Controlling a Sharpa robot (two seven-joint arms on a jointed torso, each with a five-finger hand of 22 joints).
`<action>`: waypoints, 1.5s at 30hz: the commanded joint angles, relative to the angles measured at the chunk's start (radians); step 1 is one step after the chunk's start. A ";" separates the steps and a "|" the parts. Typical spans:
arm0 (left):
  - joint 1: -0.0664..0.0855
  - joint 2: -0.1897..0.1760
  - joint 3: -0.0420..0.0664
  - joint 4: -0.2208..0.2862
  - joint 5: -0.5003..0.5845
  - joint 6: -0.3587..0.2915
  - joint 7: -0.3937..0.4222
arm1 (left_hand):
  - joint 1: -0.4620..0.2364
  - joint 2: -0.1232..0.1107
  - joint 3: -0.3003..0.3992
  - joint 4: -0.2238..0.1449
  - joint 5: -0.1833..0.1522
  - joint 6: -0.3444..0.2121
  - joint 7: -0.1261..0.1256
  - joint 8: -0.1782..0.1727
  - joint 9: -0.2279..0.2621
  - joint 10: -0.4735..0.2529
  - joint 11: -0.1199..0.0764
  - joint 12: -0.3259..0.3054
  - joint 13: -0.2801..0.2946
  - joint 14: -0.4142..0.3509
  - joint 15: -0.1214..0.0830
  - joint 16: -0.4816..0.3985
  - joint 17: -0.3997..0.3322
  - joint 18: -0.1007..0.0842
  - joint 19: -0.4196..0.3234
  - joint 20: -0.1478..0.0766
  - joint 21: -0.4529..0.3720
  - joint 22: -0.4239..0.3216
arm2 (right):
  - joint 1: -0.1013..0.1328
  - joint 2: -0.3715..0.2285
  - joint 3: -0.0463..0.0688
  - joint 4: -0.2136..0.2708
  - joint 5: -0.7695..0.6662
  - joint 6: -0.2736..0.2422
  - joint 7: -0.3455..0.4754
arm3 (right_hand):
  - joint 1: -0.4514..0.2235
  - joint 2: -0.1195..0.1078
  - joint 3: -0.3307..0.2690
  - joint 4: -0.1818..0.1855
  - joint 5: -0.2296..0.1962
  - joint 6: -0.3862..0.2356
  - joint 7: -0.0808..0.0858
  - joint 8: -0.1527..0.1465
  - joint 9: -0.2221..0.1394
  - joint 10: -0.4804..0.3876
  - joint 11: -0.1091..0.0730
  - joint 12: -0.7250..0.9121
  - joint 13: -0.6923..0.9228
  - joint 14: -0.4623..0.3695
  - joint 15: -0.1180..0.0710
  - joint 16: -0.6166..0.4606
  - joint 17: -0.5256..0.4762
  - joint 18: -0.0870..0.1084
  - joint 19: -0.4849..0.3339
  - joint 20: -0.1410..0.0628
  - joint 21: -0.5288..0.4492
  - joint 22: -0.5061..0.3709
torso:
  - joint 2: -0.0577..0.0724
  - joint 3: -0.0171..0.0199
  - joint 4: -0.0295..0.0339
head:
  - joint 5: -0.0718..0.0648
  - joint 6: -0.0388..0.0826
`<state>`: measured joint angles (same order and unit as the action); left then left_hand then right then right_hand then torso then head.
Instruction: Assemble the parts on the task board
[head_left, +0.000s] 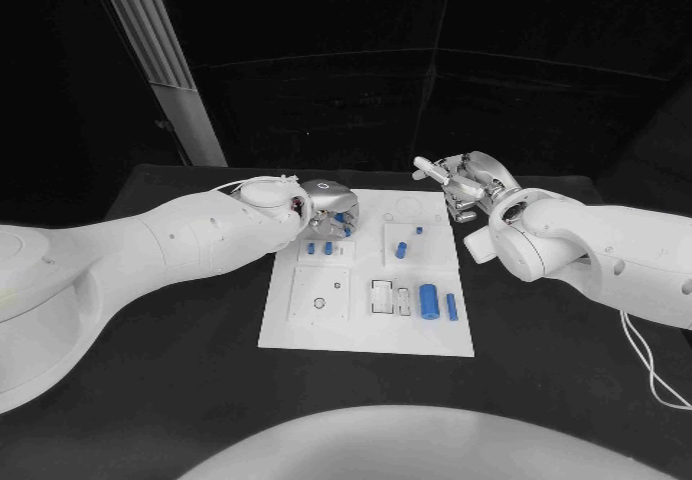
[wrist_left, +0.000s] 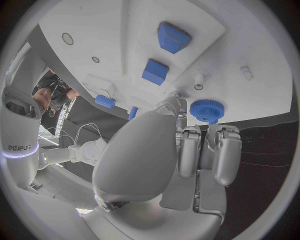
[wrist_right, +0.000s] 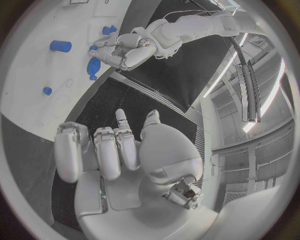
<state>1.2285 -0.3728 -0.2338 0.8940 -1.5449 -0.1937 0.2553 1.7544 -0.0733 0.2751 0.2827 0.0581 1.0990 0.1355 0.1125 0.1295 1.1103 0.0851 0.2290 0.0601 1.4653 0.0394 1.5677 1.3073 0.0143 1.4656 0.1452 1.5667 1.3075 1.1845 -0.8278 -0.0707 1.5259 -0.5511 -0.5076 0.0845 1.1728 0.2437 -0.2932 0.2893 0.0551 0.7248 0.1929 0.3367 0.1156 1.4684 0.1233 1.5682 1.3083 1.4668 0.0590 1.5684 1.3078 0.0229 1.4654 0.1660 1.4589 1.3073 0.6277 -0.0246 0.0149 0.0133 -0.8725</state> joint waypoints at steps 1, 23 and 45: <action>0.002 -0.009 0.000 0.010 -0.007 -0.101 0.069 | -0.006 0.008 0.004 0.000 -0.002 0.007 0.000 0.005 0.000 0.007 -0.002 -0.004 0.000 0.106 -0.008 0.003 0.263 -0.014 0.105 -0.007 0.004 0.263 | 0.002 -0.001 0.001 -0.001 -0.003 0.007 0.005 | 0.010 -0.003 -0.004 -0.001 -0.003 -0.006 0.010 0.004 0.001 0.102 0.005 0.003 0.263 0.104 0.005 0.002 0.263 0.008 0.024 0.006 0.002 0.221 | -0.001 0.0000 0.0019 | -0.001 0.000; 0.039 -0.136 0.000 0.147 0.029 -0.163 0.101 | -0.019 0.009 0.007 0.006 -0.002 0.008 -0.001 0.000 -0.002 0.010 -0.002 -0.017 0.000 0.106 -0.009 0.003 0.263 -0.014 0.105 -0.009 0.004 0.263 | 0.002 -0.005 0.000 -0.007 -0.003 0.009 0.003 | 0.011 -0.003 -0.005 -0.001 -0.003 -0.006 0.010 0.005 0.001 0.102 0.004 0.003 0.263 0.104 0.005 0.002 0.263 0.008 0.024 0.006 0.002 0.221 | 0.000 0.0005 -0.0003 | 0.009 0.000; 0.050 -0.198 0.000 0.176 0.032 -0.032 0.027 | -0.031 0.016 0.022 0.007 -0.002 -0.003 0.002 -0.013 -0.007 0.007 0.001 -0.044 -0.001 0.106 -0.007 0.003 0.263 -0.014 0.105 -0.010 0.004 0.263 | 0.001 -0.006 0.000 -0.007 -0.003 0.010 0.002 | 0.011 -0.003 -0.005 0.000 -0.003 -0.007 0.010 0.005 0.001 0.102 0.004 0.003 0.263 0.104 0.005 0.002 0.263 0.009 0.024 0.006 0.002 0.221 | 0.000 0.0005 -0.0005 | 0.014 0.000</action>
<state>1.2764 -0.5733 -0.2341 1.0743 -1.5198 -0.2793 0.3128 1.7254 -0.0653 0.2933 0.2894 0.0577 1.0984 0.1353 0.0978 0.1235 1.1132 0.0822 0.1872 0.0607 1.4653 0.0394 1.5677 1.3073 0.0142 1.4691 0.1418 1.5667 1.3075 1.1843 -0.8335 -0.0708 1.5177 -0.5511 -0.5050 0.0823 1.1727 0.2437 -0.2932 0.2893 0.0551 0.7248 0.1929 0.3366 0.1152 1.4684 0.1234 1.5682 1.3082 1.4668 0.0590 1.5684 1.3075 0.0229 1.4654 0.1660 1.4589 1.3073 0.6272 -0.0244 0.0147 0.0267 -0.8725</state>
